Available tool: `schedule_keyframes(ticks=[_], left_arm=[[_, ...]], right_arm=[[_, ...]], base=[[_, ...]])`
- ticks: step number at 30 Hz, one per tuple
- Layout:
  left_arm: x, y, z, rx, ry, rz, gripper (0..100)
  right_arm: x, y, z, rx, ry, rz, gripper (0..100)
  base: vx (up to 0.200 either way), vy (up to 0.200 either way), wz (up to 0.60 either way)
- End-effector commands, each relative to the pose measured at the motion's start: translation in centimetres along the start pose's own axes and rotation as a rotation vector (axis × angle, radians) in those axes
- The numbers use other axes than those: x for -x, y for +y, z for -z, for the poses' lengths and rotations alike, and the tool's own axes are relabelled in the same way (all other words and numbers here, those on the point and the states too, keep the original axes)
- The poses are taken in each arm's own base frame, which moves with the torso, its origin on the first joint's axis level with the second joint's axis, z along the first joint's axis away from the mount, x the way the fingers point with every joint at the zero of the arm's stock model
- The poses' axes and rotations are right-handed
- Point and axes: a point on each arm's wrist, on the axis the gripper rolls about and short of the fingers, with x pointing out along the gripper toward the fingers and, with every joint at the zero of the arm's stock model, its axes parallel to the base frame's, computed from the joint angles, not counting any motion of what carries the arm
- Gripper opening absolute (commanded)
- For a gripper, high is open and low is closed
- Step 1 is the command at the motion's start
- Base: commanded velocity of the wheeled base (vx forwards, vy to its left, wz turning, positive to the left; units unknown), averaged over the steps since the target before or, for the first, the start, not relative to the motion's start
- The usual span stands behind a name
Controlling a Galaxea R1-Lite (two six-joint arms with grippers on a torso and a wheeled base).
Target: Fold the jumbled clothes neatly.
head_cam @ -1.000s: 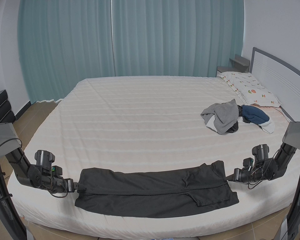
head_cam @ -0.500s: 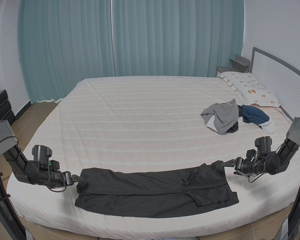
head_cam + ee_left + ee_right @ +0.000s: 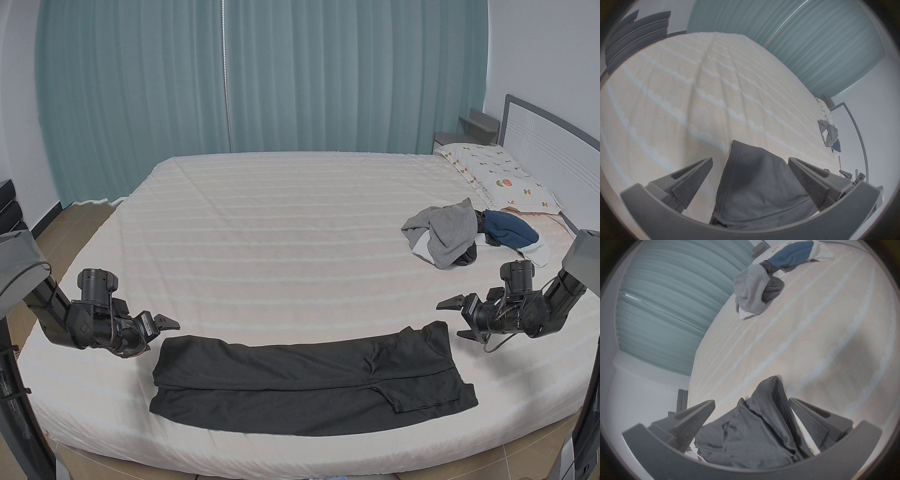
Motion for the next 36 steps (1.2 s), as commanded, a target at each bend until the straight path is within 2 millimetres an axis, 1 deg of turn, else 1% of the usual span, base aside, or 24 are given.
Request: schedule_keyframes(ticks=[1, 4, 7, 9, 10, 15, 22, 23, 29, 35, 36], left_arm=[[-2.5, 0.4, 0.2, 0.015, 0.036, -0.011, 100], [-2.7, 0.4, 0.1, 0.017, 0.034, -0.010, 100], [-3.2, 0.5, 0.2, 0.017, 0.042, -0.011, 100], [-3.3, 0.4, 0.0, 0.029, 0.034, -0.007, 100], [-3.3, 0.3, -0.1, 0.034, 0.034, -0.006, 0], [-3.4, 0.3, -0.1, 0.044, 0.031, -0.008, 0], [-3.3, 0.7, -0.5, 0.111, -0.004, -0.040, 0], [-3.2, 0.7, -0.8, 0.134, -0.026, -0.048, 0], [-3.0, 1.1, -1.1, 0.153, -0.053, -0.050, 0], [-2.8, 1.6, -1.6, 0.190, -0.094, -0.050, 0], [-2.8, 1.6, -1.6, 0.190, -0.094, -0.050, 0]], right_arm=[[-1.8, -1.4, 0.4, -0.039, 0.032, 0.026, 100], [-1.6, -1.4, -0.3, -0.042, 0.011, 0.021, 100], [-1.6, -1.7, -0.1, -0.052, 0.015, 0.028, 100], [-1.6, -1.8, 0.0, -0.052, 0.015, 0.028, 100], [-1.6, -1.8, 0.0, -0.051, 0.011, 0.031, 100], [-1.6, -1.8, -0.3, -0.056, -0.008, 0.024, 100], [-2.4, -1.7, -0.7, -0.079, -0.039, -0.003, 100], [-2.7, -1.8, -0.6, -0.077, -0.037, -0.003, 100], [-2.9, -1.7, -0.4, -0.073, -0.027, -0.005, 100], [-3.8, -1.6, 0.0, -0.061, -0.014, -0.005, 100], [-3.8, -1.6, 0.0, -0.061, -0.014, -0.005, 0]], base=[[0.000, 0.000, 0.00], [0.000, 0.000, 0.00], [0.000, 0.000, 0.00], [0.000, 0.000, 0.00], [0.000, 0.000, 0.00], [0.000, 0.000, 0.00], [0.000, 0.000, 0.00], [0.000, 0.000, 0.00], [0.000, 0.000, 0.00], [0.000, 0.000, 0.00], [0.000, 0.000, 0.00]])
